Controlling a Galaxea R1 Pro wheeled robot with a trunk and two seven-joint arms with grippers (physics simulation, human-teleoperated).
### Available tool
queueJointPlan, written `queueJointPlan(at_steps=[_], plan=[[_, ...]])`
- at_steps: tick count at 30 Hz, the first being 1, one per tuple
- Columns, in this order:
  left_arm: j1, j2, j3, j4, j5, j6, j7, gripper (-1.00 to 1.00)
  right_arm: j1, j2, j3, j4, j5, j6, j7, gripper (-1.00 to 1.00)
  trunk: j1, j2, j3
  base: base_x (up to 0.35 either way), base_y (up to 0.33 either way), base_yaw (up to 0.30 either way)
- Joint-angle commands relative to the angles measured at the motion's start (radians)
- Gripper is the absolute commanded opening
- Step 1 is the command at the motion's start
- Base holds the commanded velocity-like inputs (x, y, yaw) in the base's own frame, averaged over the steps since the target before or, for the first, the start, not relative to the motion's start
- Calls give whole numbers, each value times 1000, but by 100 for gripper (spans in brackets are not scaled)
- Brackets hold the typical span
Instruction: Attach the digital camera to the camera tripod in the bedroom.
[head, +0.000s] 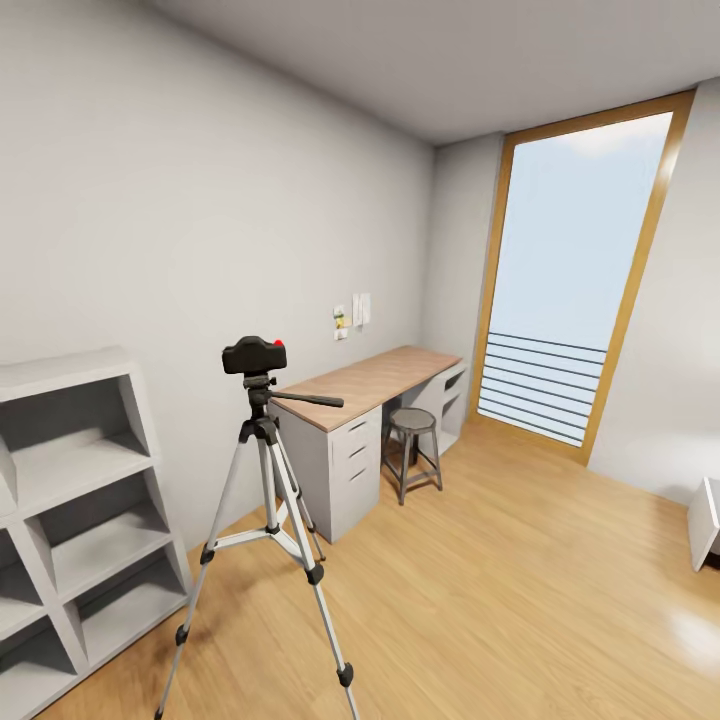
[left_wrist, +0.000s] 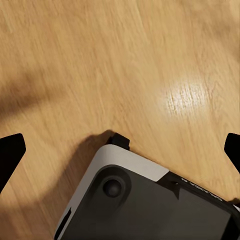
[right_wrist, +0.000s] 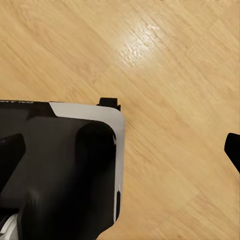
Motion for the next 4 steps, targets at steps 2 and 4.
queueJointPlan(at_steps=[2,4], plan=[[0,0,-8,-1,7,4,4,100,-1,0,-8,1,10,1,2,100,0,-1,0,0,0,0],[0,0,-8,-1,7,5,4,100,-1,1,-8,1,10,-4,2,100,0,-1,0,0,0,0]])
